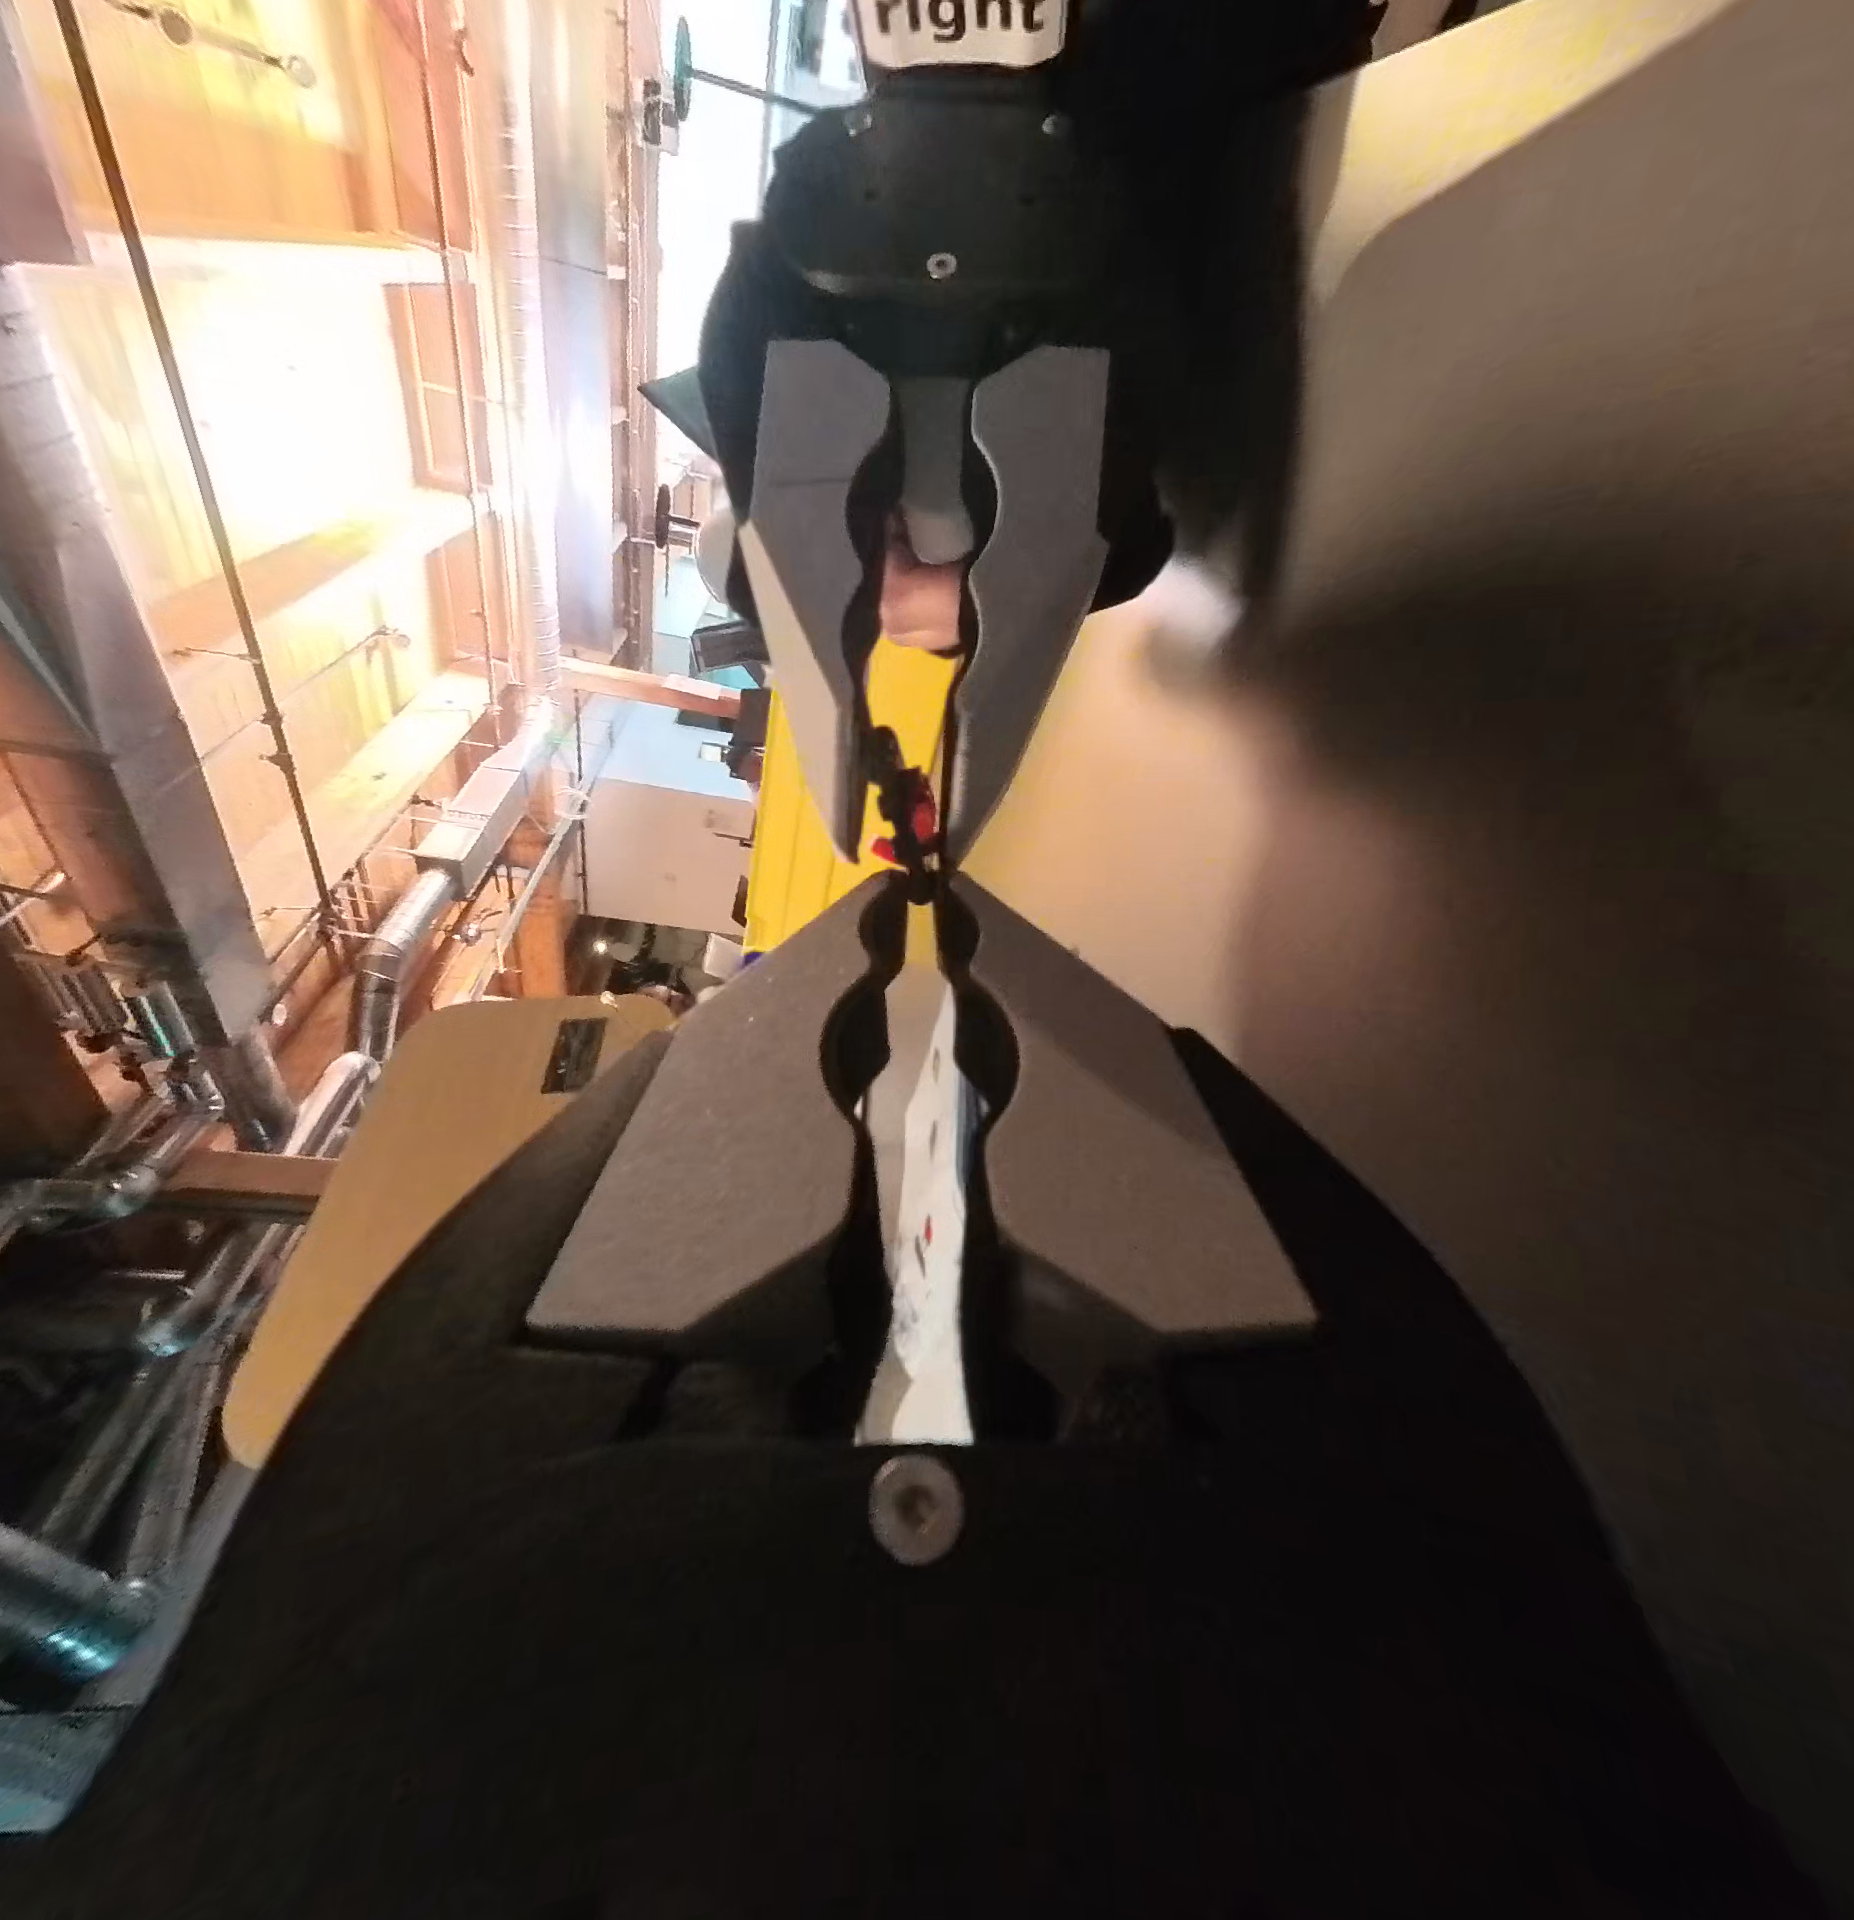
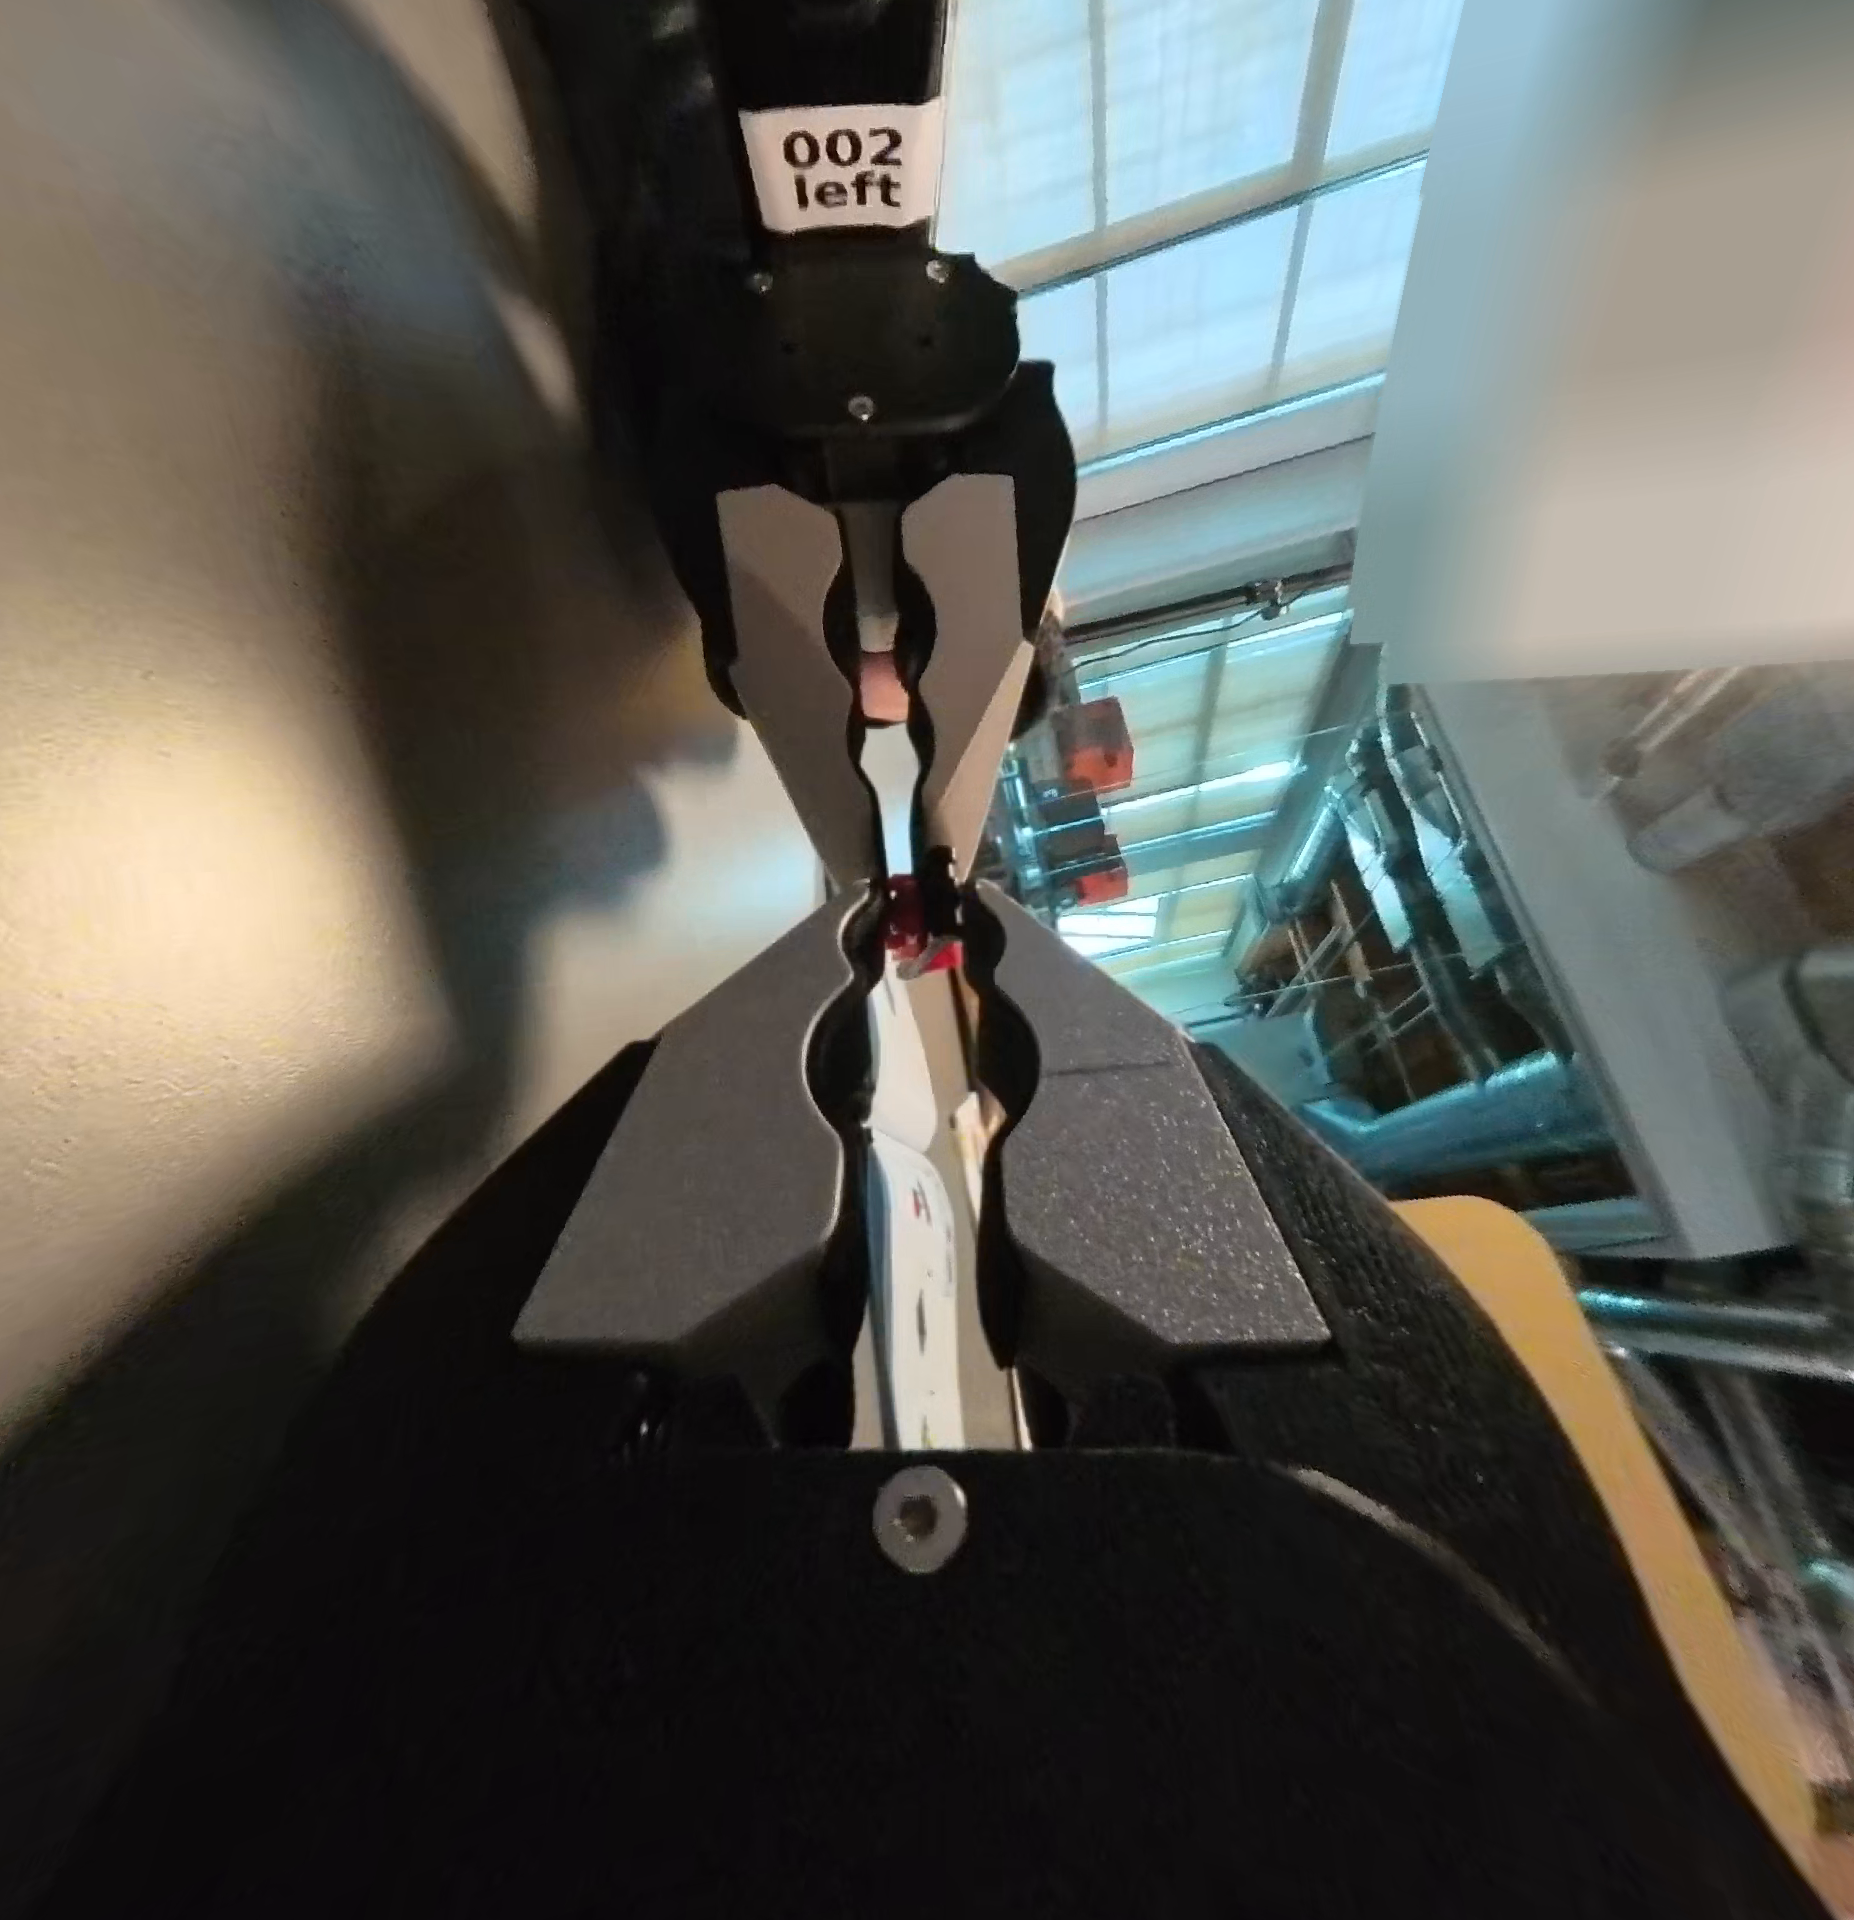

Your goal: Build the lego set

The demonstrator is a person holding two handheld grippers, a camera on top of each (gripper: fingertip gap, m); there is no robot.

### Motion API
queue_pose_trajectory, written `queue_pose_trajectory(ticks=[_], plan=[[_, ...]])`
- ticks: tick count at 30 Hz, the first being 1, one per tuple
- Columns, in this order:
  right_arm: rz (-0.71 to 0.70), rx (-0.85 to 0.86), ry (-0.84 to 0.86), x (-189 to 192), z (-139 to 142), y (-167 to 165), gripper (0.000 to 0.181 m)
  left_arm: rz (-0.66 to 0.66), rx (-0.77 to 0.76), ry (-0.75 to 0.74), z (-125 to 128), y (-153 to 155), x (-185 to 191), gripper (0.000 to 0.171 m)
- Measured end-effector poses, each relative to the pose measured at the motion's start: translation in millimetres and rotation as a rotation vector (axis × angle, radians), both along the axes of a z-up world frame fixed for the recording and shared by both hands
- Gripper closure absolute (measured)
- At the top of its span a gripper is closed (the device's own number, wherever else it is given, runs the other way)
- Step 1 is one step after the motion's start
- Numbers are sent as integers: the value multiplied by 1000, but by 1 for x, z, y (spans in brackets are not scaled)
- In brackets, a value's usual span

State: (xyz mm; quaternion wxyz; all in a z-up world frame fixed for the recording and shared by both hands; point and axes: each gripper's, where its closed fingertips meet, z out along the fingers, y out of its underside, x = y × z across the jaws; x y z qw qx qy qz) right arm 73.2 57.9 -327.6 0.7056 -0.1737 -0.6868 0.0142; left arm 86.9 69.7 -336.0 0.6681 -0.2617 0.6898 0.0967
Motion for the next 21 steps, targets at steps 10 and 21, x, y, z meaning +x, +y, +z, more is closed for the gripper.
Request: queue_pose_trajectory(ticks=[10, 21], plan=[[-25, -139, 63, 4, 10, 12, 164, 34, -42, -65, 8, 9, -3, 168], [-41, -215, 30, 3, 3, 19, 165, 26, -37, -50, 7, 9, -2, 168]])
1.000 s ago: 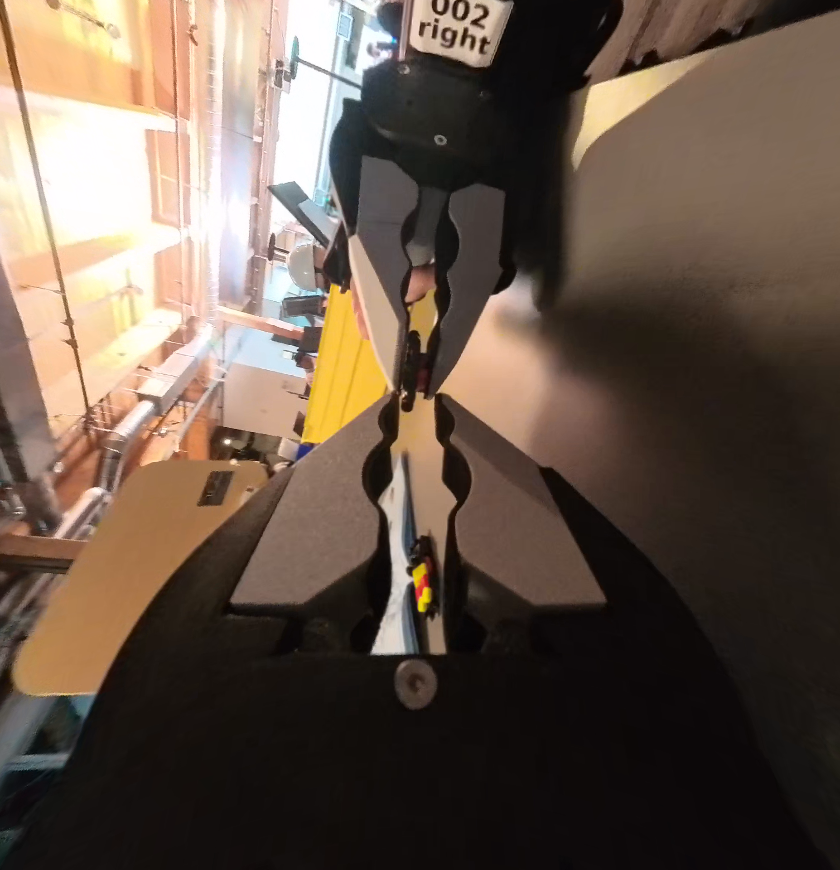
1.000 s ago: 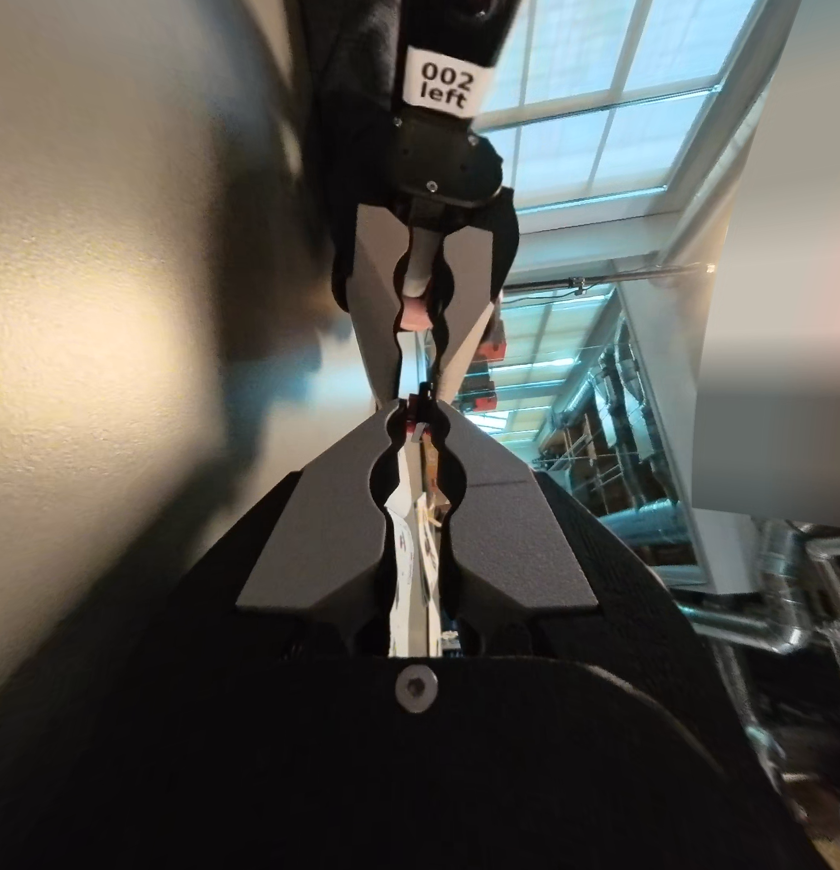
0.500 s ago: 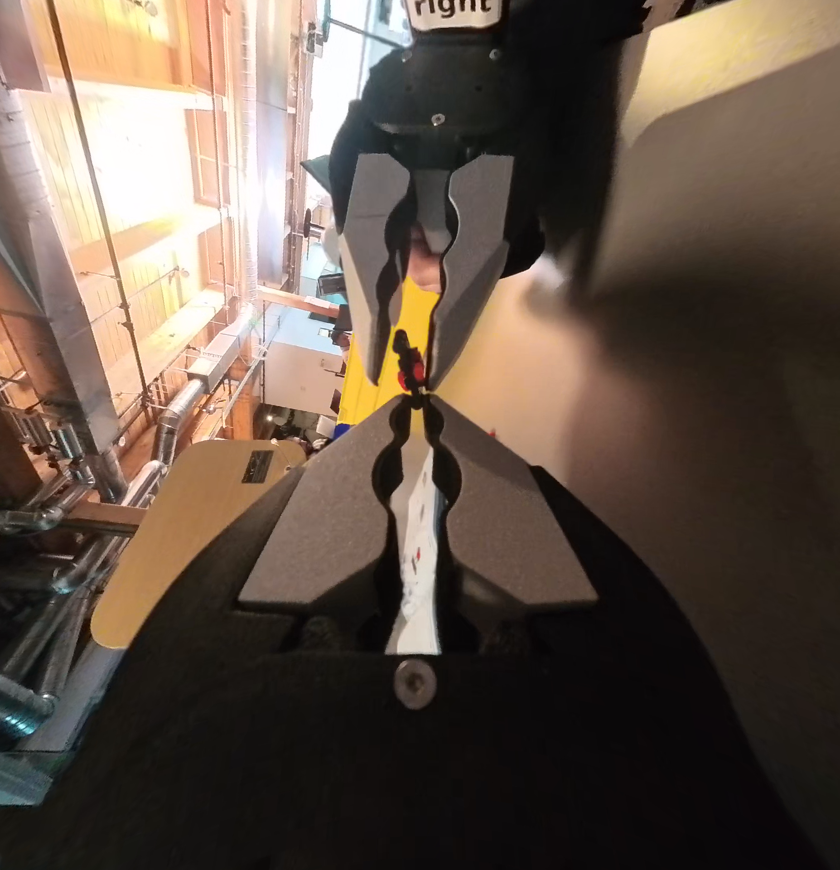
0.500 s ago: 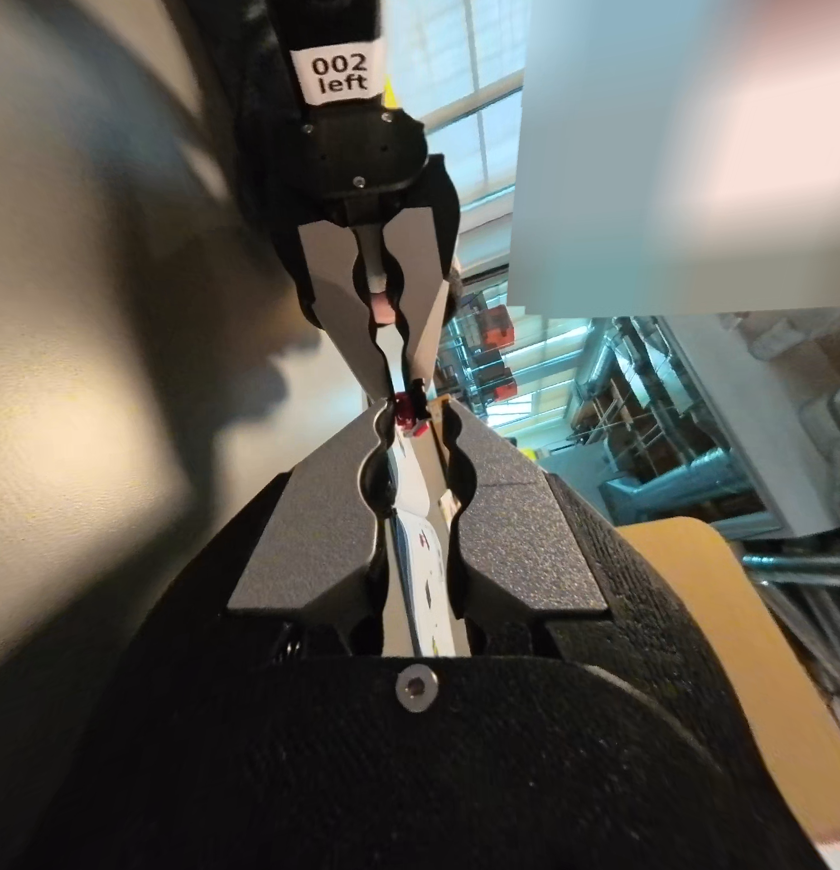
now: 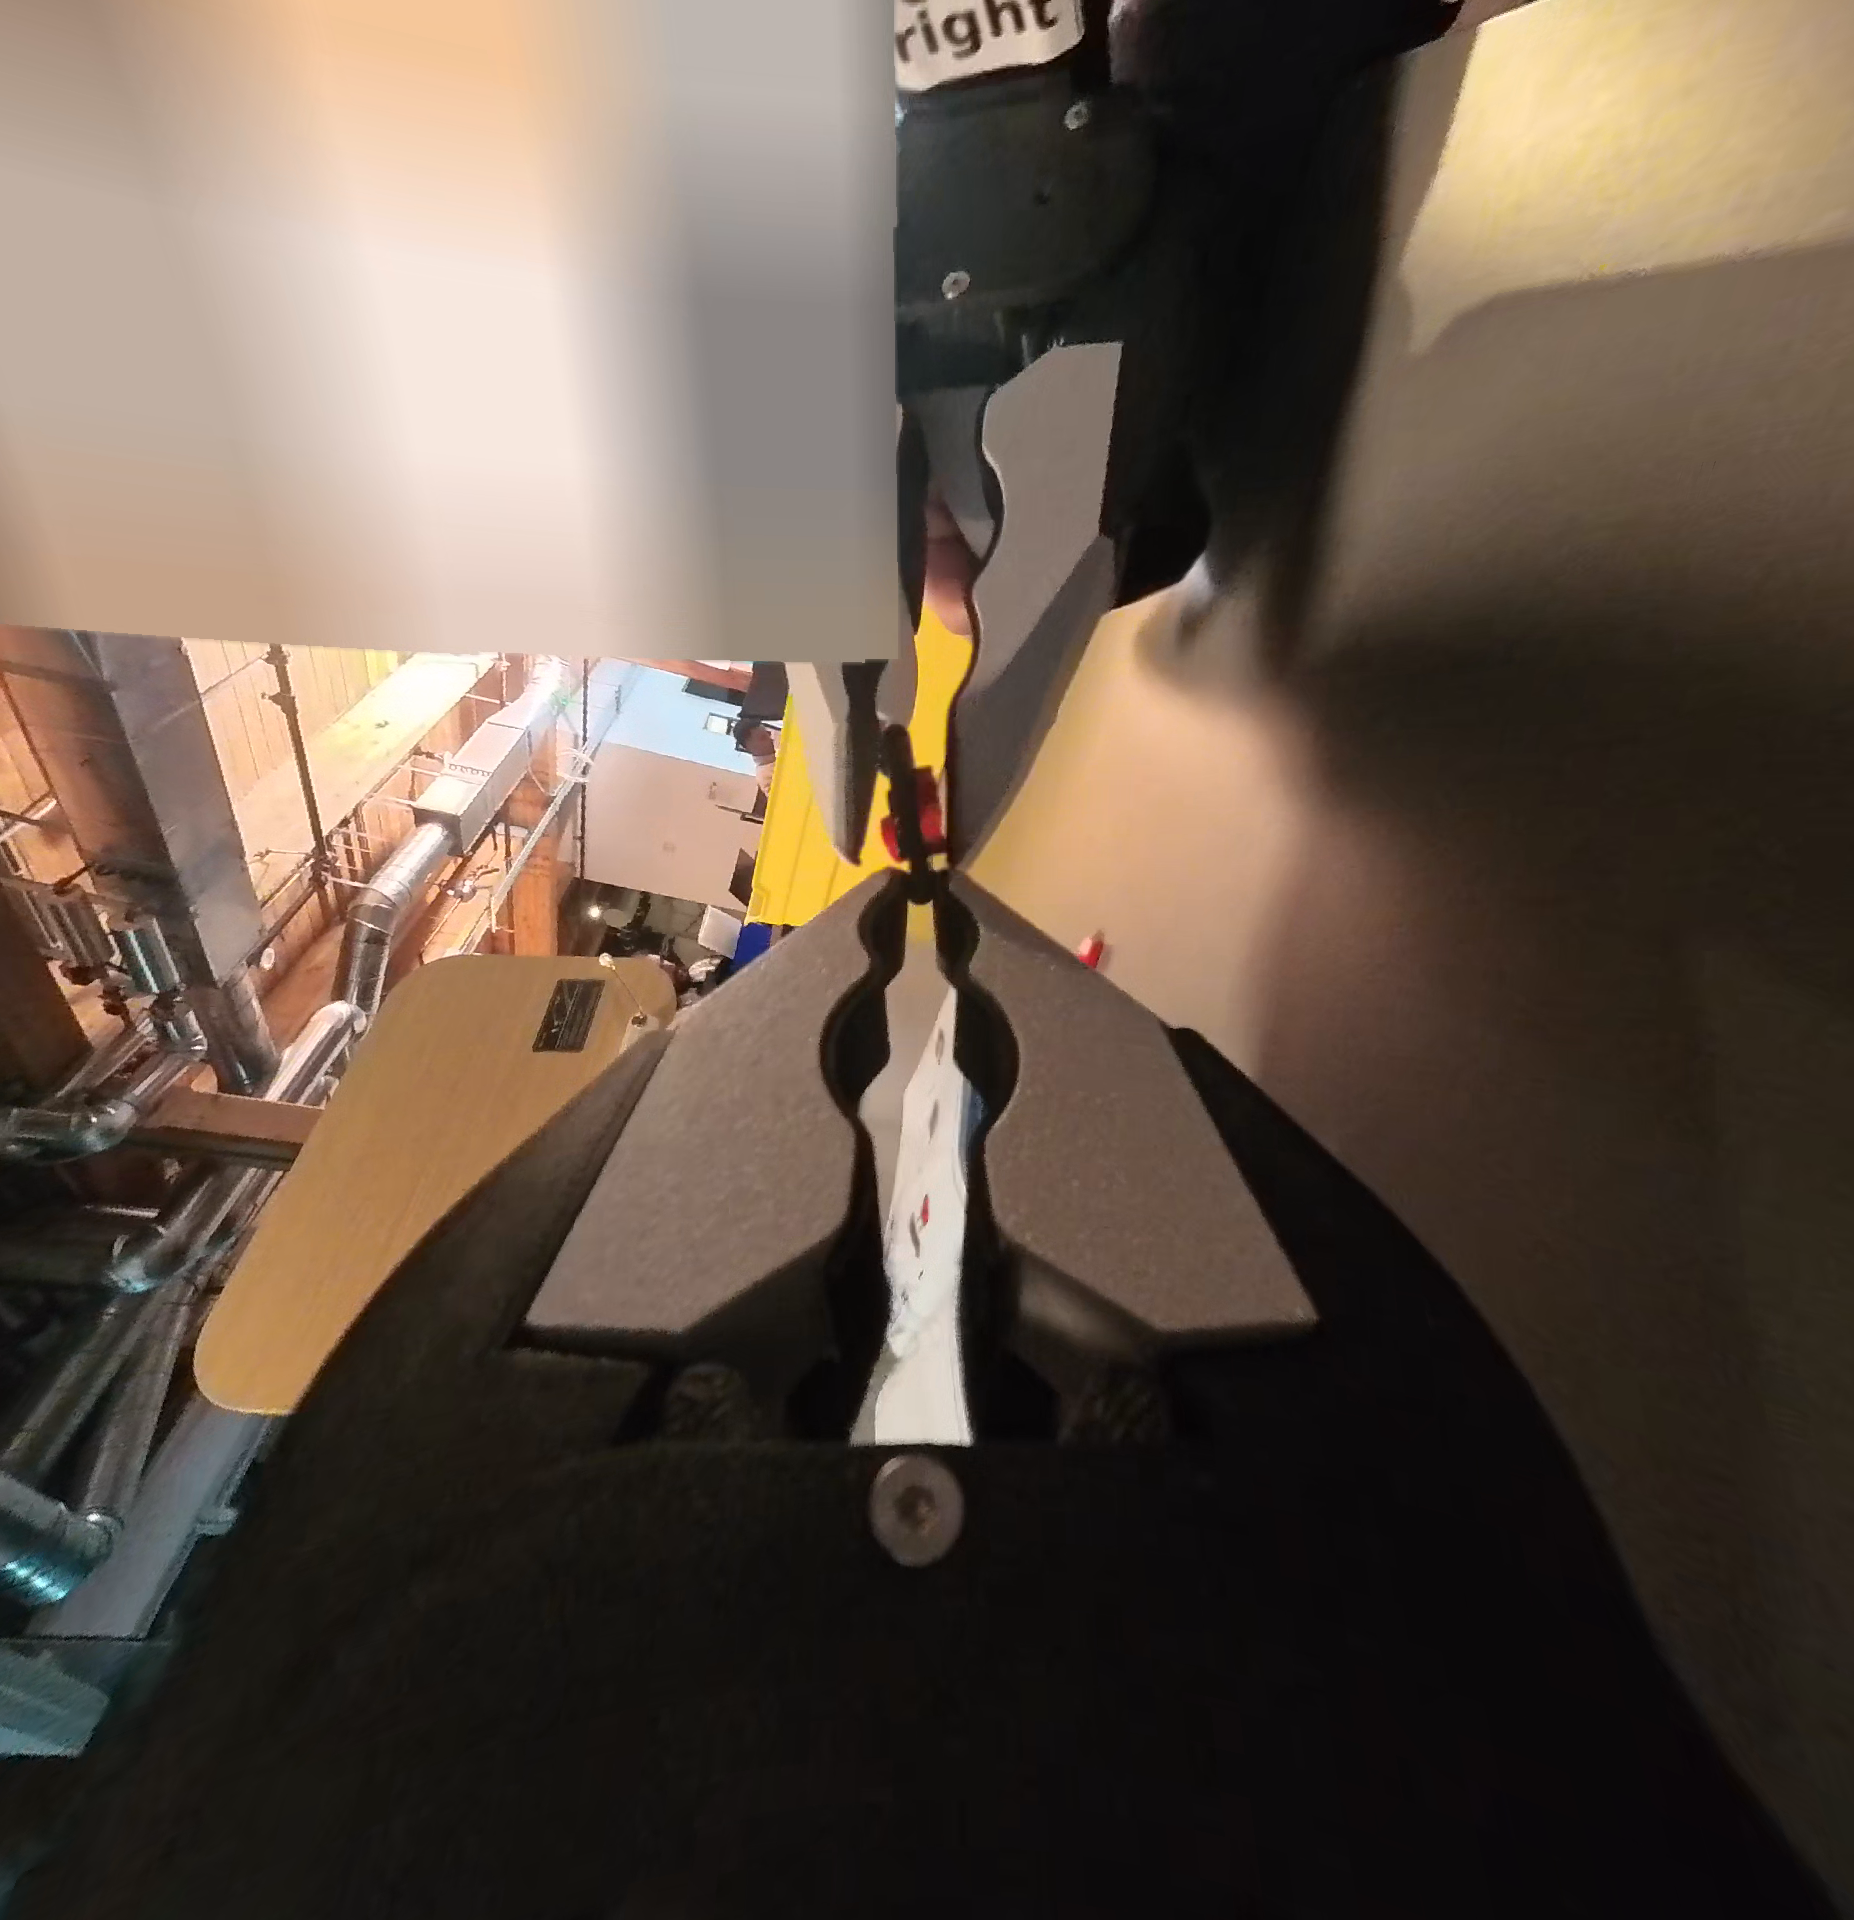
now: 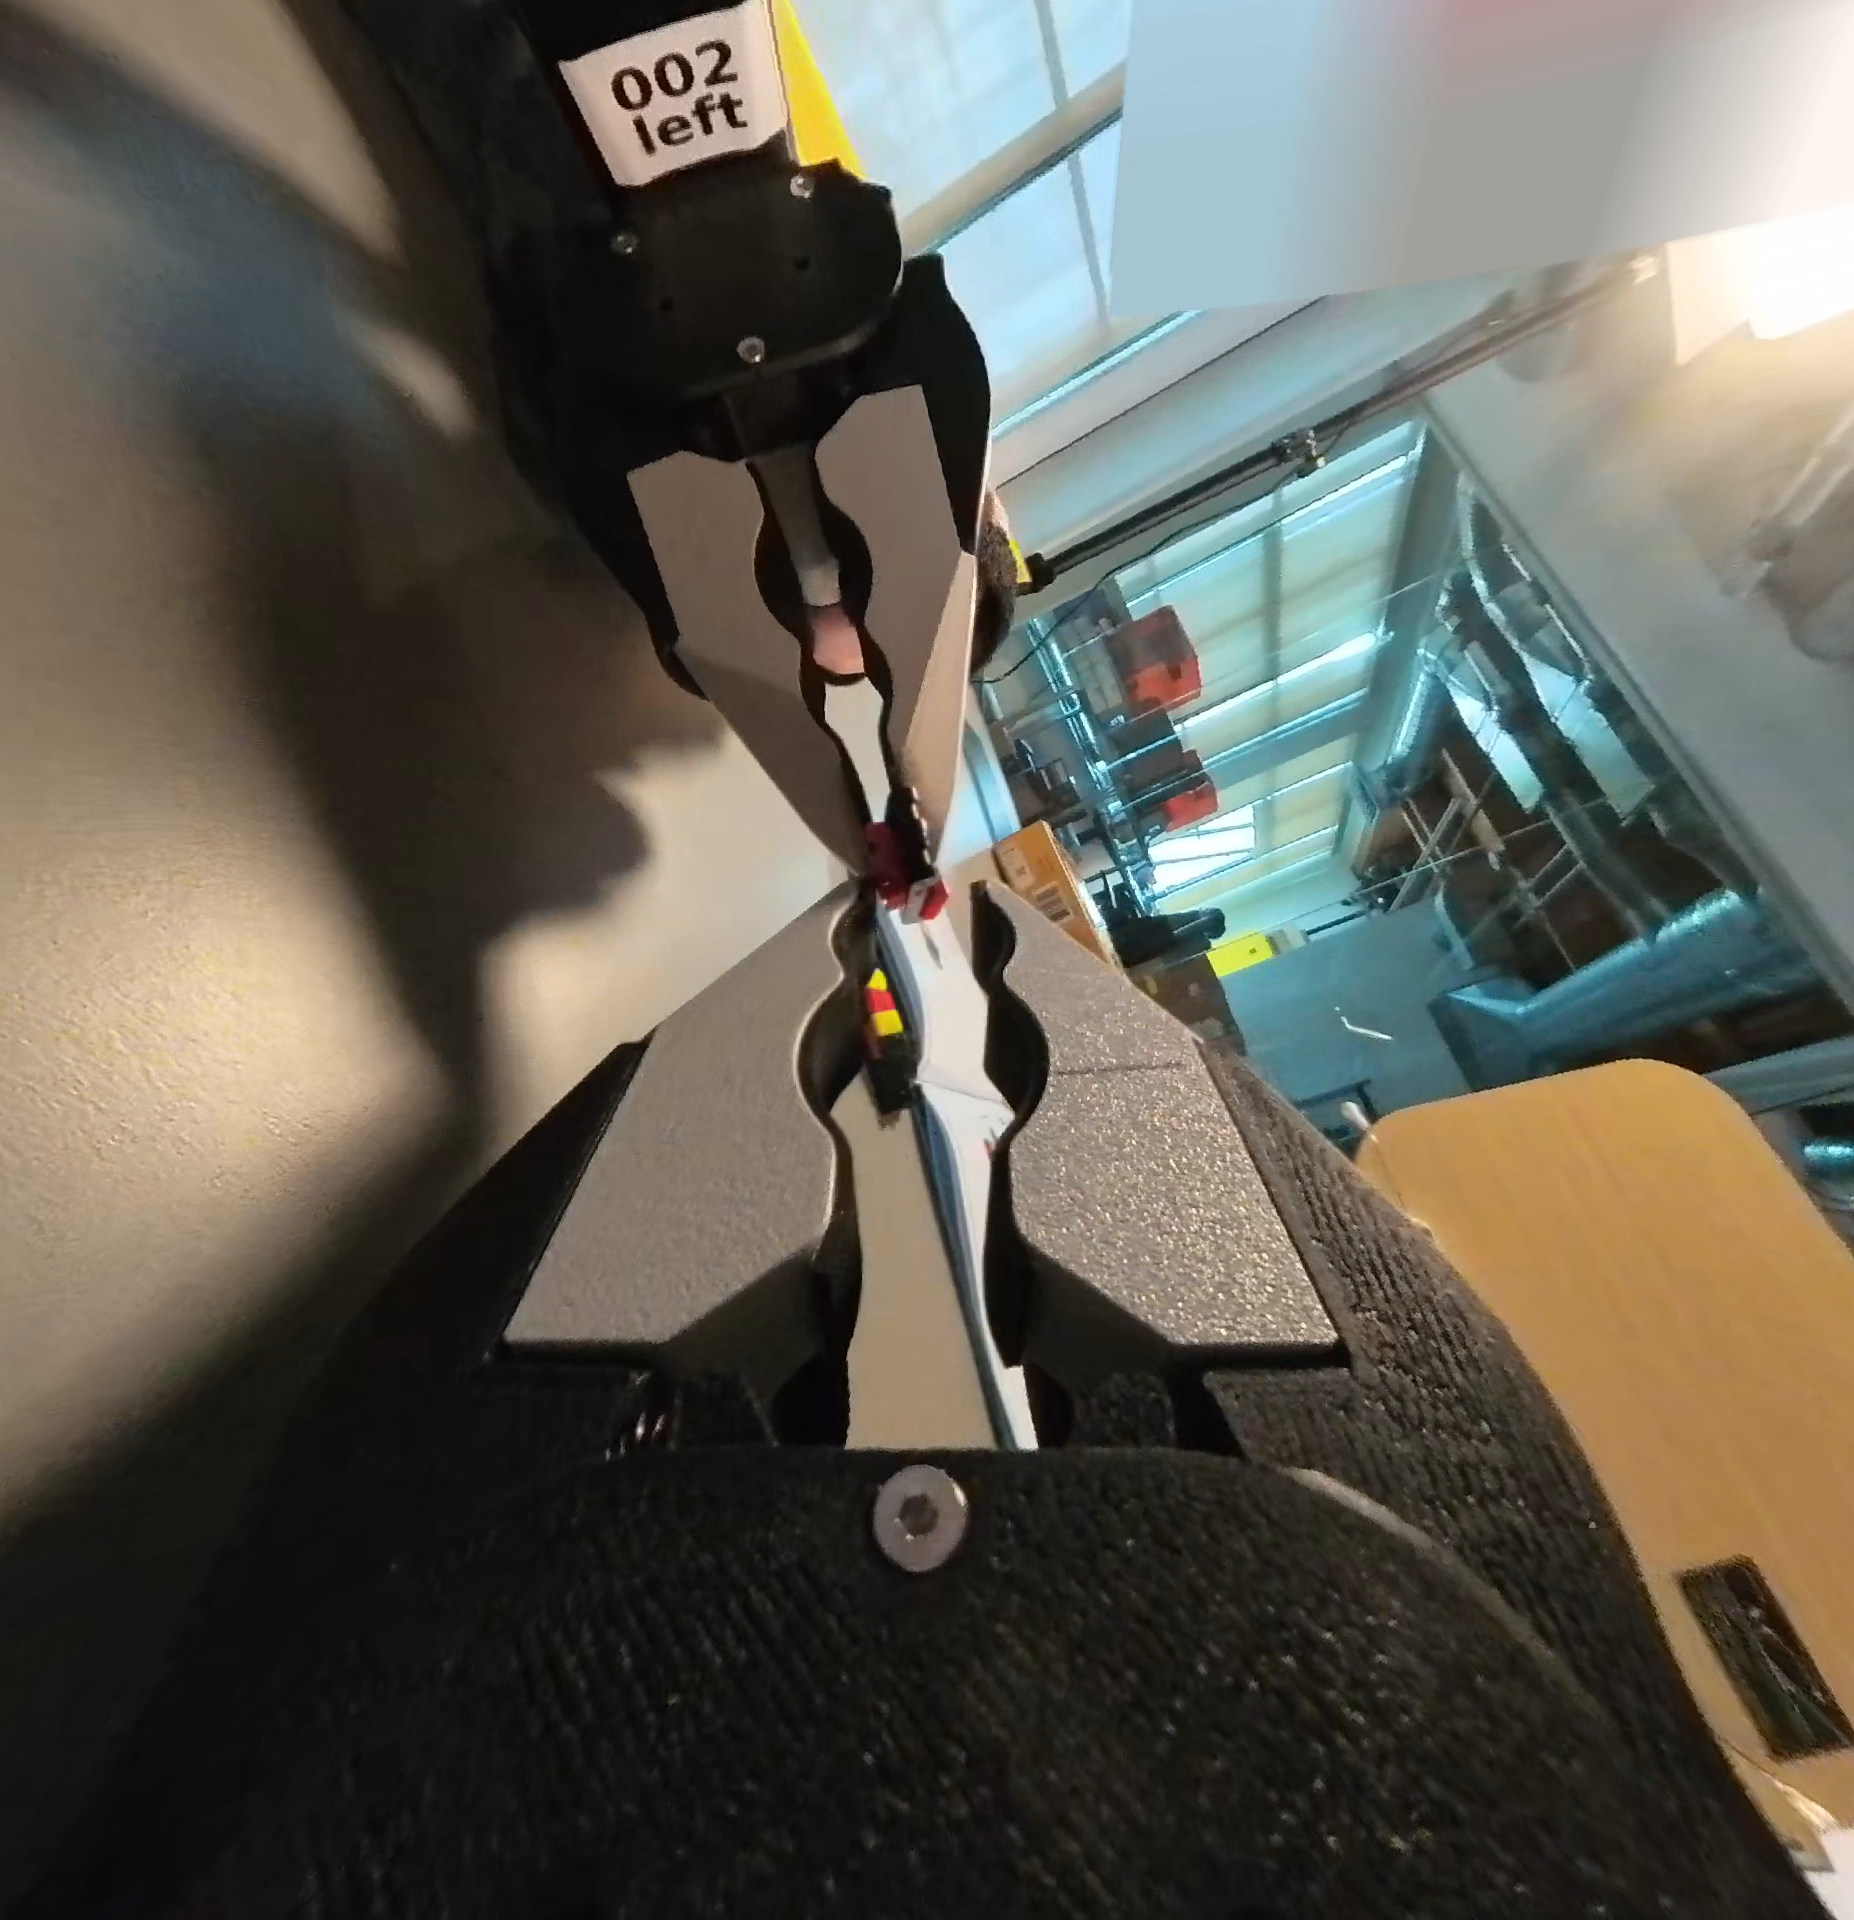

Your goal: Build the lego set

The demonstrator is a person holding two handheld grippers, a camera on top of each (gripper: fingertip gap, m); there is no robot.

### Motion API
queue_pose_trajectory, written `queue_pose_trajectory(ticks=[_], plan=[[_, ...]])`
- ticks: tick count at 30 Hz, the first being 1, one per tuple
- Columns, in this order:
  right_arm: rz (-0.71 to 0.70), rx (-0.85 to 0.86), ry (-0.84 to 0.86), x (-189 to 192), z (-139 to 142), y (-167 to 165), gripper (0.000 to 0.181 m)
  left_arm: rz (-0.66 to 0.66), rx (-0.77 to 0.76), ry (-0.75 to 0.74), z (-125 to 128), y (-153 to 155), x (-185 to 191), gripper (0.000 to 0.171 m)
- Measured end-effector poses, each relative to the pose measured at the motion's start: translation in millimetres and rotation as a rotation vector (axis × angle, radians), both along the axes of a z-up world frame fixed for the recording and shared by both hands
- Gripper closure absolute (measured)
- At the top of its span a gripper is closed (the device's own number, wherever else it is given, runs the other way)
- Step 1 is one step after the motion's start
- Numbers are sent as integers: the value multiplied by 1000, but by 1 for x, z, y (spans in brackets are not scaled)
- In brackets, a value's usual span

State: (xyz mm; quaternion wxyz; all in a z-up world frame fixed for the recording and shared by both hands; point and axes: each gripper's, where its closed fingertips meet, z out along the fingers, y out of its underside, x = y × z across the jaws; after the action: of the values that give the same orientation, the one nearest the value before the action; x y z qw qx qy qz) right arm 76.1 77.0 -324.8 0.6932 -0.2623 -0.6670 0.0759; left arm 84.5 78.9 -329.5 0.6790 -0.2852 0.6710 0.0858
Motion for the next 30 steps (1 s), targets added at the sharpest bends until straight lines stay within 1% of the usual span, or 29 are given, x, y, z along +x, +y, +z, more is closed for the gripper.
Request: queue_pose_trajectory(ticks=[4, 8, 16, 20, 30], plan=[[2, 4, -14, 0, -2, -1, 171, -4, 5, 2, 0, 0, 1, 168], [7, 18, -20, 1, -2, -2, 171, -13, -3, 0, -1, -1, 1, 168], [27, 69, -20, 2, -1, -8, 171, -48, -71, -19, -1, -4, 2, 168], [48, 63, -10, 3, 1, -11, 177, -53, -139, -31, -3, -1, 0, 168], [12, 32, -46, 1, -6, -5, 174, -44, -269, -24, -11, 2, 1, 168]])
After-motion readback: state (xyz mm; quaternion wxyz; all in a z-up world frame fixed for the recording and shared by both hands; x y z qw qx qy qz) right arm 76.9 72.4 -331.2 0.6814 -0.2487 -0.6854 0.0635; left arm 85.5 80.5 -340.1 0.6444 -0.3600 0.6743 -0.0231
